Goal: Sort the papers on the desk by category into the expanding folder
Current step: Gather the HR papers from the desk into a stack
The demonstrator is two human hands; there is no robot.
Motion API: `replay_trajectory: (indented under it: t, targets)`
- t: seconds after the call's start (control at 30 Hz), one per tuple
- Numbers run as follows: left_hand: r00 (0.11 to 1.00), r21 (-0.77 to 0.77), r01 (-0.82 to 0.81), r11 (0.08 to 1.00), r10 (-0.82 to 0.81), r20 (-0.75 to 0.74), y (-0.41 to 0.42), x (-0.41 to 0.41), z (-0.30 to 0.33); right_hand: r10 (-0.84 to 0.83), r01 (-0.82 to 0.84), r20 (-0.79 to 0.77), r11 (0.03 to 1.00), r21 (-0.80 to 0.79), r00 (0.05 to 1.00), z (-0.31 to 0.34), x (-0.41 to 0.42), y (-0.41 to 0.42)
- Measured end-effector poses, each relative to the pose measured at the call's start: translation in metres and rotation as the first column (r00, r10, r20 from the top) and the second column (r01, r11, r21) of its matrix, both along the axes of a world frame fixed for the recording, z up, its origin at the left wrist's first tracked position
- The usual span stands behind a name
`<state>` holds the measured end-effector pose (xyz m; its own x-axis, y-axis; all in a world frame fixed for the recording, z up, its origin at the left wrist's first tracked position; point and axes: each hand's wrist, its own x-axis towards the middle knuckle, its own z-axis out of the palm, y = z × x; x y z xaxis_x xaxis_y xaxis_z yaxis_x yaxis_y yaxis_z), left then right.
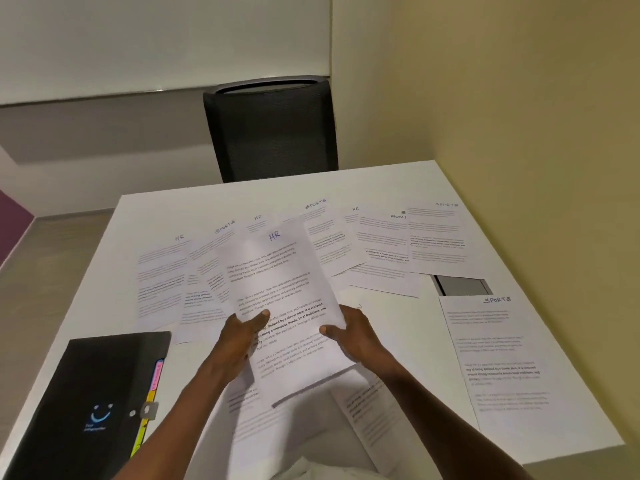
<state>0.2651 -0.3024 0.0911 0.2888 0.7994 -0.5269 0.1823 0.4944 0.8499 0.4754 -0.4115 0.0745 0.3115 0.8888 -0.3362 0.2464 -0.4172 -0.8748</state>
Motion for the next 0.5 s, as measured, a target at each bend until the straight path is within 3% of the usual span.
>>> replay_trajectory:
  t: [0.2, 0.4, 0.5]
  targets:
    - [0.991, -0.08, -0.135, 0.988, 0.135, -0.006, 0.033, -0.071, 0.003, 0.141, -0.142, -0.012, 0.988, -0.06, 0.99, 0.006, -0.053, 0.053]
    - [0.953, -0.123, -0.303, 0.945, 0.303, -0.017, 0.081, -0.152, 0.001, 0.024, -0.02, 0.076, 0.998, -0.054, 0.997, -0.003, -0.101, 0.119]
    - [0.933, -0.161, -0.361, 0.919, 0.357, -0.056, 0.106, -0.188, -0.001, 0.018, -0.006, 0.214, 0.998, -0.055, 0.977, -0.014, -0.114, 0.154]
